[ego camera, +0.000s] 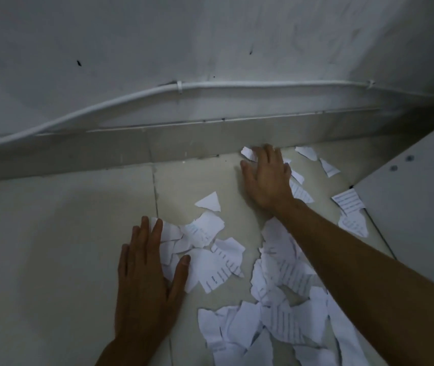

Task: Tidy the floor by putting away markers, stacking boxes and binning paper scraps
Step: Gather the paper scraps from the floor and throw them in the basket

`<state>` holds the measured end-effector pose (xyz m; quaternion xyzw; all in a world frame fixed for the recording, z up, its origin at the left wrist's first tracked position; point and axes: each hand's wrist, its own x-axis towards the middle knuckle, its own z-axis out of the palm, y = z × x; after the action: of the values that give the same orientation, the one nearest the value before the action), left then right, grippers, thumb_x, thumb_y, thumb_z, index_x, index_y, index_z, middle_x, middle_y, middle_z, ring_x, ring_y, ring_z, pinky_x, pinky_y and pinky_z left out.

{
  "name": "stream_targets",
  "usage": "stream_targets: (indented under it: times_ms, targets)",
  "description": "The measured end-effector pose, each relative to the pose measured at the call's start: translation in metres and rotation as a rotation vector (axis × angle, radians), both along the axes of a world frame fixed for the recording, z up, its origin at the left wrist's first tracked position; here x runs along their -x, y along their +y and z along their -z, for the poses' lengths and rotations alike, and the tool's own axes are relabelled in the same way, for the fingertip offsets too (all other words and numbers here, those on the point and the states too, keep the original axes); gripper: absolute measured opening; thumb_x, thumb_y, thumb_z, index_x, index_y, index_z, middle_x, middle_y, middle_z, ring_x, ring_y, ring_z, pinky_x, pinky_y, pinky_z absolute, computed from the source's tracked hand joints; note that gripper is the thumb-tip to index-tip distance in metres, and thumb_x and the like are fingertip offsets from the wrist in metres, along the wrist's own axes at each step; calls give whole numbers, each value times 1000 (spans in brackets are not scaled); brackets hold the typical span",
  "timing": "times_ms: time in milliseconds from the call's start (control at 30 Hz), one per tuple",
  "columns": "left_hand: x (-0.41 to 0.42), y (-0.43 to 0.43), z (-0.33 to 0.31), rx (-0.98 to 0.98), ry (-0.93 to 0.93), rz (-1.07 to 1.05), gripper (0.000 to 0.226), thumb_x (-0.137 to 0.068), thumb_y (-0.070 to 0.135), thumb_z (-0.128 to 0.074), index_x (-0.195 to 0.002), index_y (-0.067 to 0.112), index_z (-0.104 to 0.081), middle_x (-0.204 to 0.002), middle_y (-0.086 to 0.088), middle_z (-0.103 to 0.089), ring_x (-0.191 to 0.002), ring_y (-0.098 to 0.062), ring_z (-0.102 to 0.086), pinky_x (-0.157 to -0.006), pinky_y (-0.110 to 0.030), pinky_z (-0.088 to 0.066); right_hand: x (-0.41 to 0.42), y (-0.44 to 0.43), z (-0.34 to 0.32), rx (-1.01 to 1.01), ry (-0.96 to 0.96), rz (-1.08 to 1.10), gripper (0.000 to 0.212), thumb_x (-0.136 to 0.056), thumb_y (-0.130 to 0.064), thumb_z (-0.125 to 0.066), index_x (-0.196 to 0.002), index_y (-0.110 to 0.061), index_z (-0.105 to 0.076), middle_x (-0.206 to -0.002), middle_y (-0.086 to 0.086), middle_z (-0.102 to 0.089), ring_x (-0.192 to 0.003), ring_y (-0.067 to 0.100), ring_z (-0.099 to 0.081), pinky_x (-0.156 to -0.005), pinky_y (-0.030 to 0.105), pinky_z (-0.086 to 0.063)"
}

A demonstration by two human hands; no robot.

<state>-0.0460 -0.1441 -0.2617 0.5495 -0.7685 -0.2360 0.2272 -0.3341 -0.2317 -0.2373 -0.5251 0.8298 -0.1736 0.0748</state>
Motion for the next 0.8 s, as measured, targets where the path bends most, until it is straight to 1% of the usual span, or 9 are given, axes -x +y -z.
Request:
stream_targets:
  times_ms: [67, 100, 233, 333, 433, 500, 600, 700, 800]
  targets:
    - [0, -1, -1, 6, -9, 1, 73, -93, 60, -28, -156, 29, -8, -165, 7, -8, -151, -12, -6, -123, -37, -5, 0, 1, 8, -166, 39, -55, 64, -103, -54, -23, -154, -16, -24, -164, 9, -14, -152, 28, -6, -121, 53, -4]
    - [0, -1, -1, 12, -15, 1, 73, -93, 61, -27, -156, 29, -9, -165, 6, -10, -151, -13, -7, -123, -36, -5, -10, 5, 10, -167, 57, -128, 65, -103, -54, -21, -155, -17, -23, -165, 8, -12, -153, 26, -4, -122, 51, -2]
    - [0, 0, 1, 11, 7, -21, 73, -93, 61, -28, -156, 27, -12, -164, 4, -13, -151, -16, -10, -122, -37, -8, -80, 39, 7, -24, -48, -399, 57, -102, -50, -25, -149, -20, -38, -160, 5, -29, -149, 19, -19, -122, 46, -11]
    - [-1, 0, 2, 27, 13, -19, 72, -94, 57, -30, -155, 22, -18, -163, -1, -17, -151, -20, -15, -122, -40, -12, -108, 56, -3, 131, -227, -537, 48, -101, -41, -36, -136, -16, -56, -148, 6, -48, -137, 16, -39, -114, 33, -23]
    - [-2, 0, -1, 19, 40, -11, 70, -95, 55, -31, -156, 24, -18, -164, 2, -16, -151, -16, -13, -122, -37, -9, -96, 41, -7, 296, -190, -385, 42, -100, -36, -44, -134, -16, -57, -146, 7, -48, -136, 20, -40, -112, 35, -27]
    - [-2, 1, -4, 4, 91, -14, 66, -96, 53, -30, -155, 26, -18, -164, 5, -16, -151, -12, -13, -123, -31, -4, -83, 24, -11, 157, -173, -267, 51, -99, -45, -38, -143, -21, -48, -156, 5, -38, -146, 23, -29, -118, 42, -18]
    - [-2, 2, -7, -10, 177, -26, 60, -100, 47, -31, -154, 24, -23, -163, 8, -18, -149, -7, -15, -123, -34, -8, -90, 27, -5, -119, -195, -396, 62, -96, -54, -21, -150, -27, -39, -162, -2, -26, -152, 19, -13, -122, 48, -4]
    - [-3, 3, -11, -60, 331, -70, 54, -101, 41, -36, -152, 23, -28, -160, 5, -27, -146, -7, -25, -120, -45, -24, -115, 58, 3, -84, -154, -597, 62, -97, -54, -22, -149, -25, -41, -163, -2, -25, -152, 16, -11, -122, 46, -1]
    - [-10, 7, -14, -118, 372, -44, 52, -101, 41, -36, -149, 23, -31, -156, 2, -34, -142, -9, -33, -118, -41, -29, -134, 89, 7, -68, -197, -651, 66, -94, -57, -26, -148, -22, -44, -160, -1, -31, -151, 17, -16, -120, 43, -1]
